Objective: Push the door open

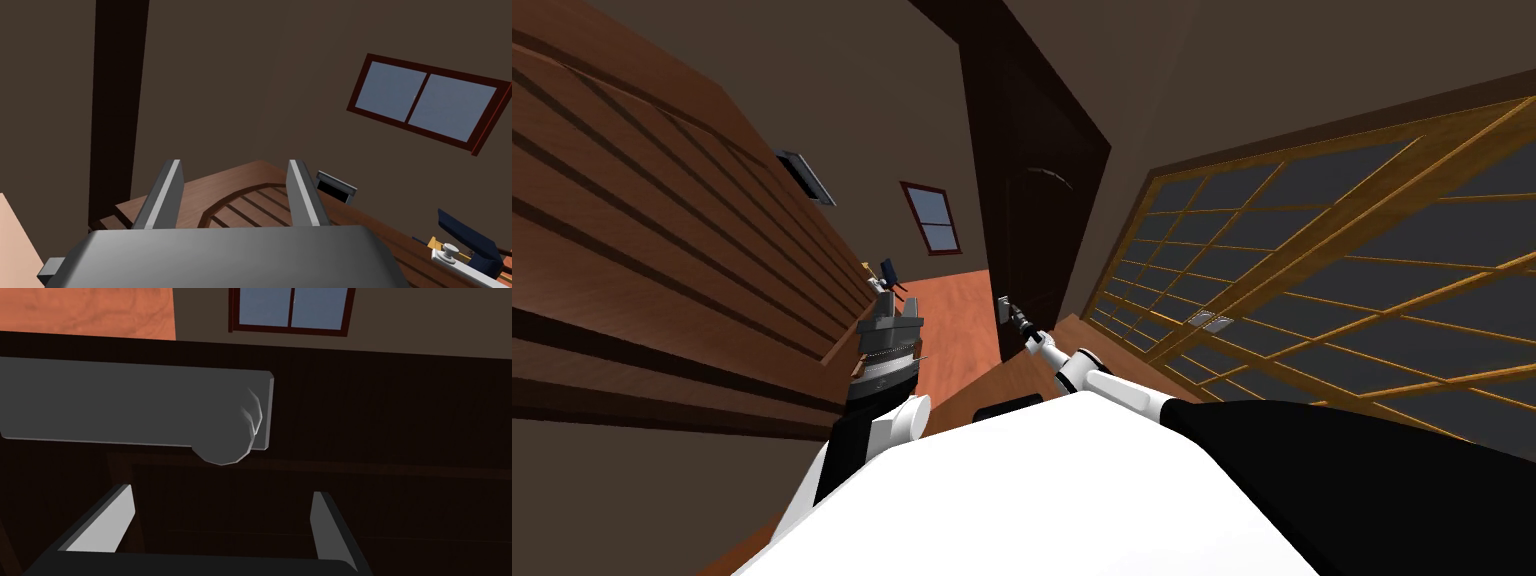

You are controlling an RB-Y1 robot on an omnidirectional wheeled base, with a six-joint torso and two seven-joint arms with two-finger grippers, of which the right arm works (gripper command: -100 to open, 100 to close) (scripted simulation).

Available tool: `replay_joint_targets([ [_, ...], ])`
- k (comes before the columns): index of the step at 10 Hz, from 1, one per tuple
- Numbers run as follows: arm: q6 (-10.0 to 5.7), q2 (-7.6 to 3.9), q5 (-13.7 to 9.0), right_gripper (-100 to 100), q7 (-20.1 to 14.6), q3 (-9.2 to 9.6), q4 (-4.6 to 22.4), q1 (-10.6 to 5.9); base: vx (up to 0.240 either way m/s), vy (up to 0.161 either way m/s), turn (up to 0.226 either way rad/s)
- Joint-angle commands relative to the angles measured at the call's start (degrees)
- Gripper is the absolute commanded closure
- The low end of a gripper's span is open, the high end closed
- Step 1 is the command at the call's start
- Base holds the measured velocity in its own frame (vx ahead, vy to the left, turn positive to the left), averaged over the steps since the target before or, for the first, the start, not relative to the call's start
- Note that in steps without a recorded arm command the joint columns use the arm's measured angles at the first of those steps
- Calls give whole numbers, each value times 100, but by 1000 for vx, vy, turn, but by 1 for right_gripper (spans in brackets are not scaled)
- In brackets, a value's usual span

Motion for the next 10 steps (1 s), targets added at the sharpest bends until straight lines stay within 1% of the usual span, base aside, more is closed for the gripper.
replay_joint_targets([
  [1, 15, -4, -6, -100, 17, -20, -27, 18, 182, 103, 36],
  [4, 16, 50, -19, -100, 47, -61, -16, 20, 205, 69, 24],
  [5, 12, 35, -17, -100, 37, -52, -8, 12, 92, 34, 3],
  [6, 12, 35, -17, 100, 37, -52, -8, 12, -11, -6, -5],
  [10, 12, 35, -17, 100, 37, -52, -8, 12, -10, -6, 7],
])
